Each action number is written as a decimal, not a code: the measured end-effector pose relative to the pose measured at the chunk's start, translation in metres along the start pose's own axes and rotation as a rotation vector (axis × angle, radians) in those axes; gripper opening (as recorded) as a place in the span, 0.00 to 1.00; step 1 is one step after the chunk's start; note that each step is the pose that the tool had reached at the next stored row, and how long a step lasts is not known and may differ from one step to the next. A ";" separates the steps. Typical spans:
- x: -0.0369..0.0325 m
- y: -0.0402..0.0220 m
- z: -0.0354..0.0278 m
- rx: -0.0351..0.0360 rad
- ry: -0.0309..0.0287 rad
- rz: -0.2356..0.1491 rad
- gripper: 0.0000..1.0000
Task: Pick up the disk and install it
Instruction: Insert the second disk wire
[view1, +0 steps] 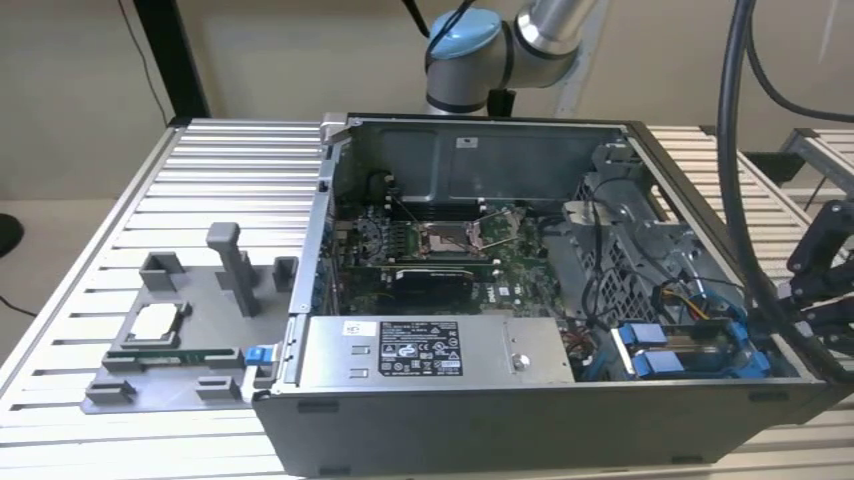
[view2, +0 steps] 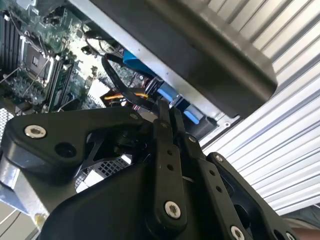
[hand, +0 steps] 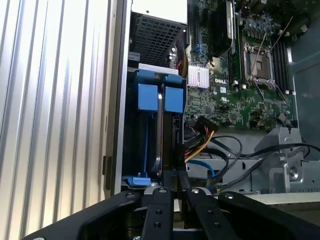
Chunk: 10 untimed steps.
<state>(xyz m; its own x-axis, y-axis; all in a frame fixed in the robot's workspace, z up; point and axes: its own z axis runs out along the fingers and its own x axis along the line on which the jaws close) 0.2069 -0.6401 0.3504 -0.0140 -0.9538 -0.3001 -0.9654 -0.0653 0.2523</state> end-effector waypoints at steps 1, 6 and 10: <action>0.0000 0.0044 0.0010 0.0013 0.0000 0.000 0.00; 0.0003 0.0257 0.0066 0.0170 0.0014 -0.005 0.00; 0.0000 0.0404 0.0111 0.0524 0.0033 -0.016 0.00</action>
<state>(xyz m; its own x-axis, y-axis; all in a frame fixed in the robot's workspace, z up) 0.1650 -0.6396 0.3504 0.0025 -0.9537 -0.3006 -0.9778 -0.0653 0.1989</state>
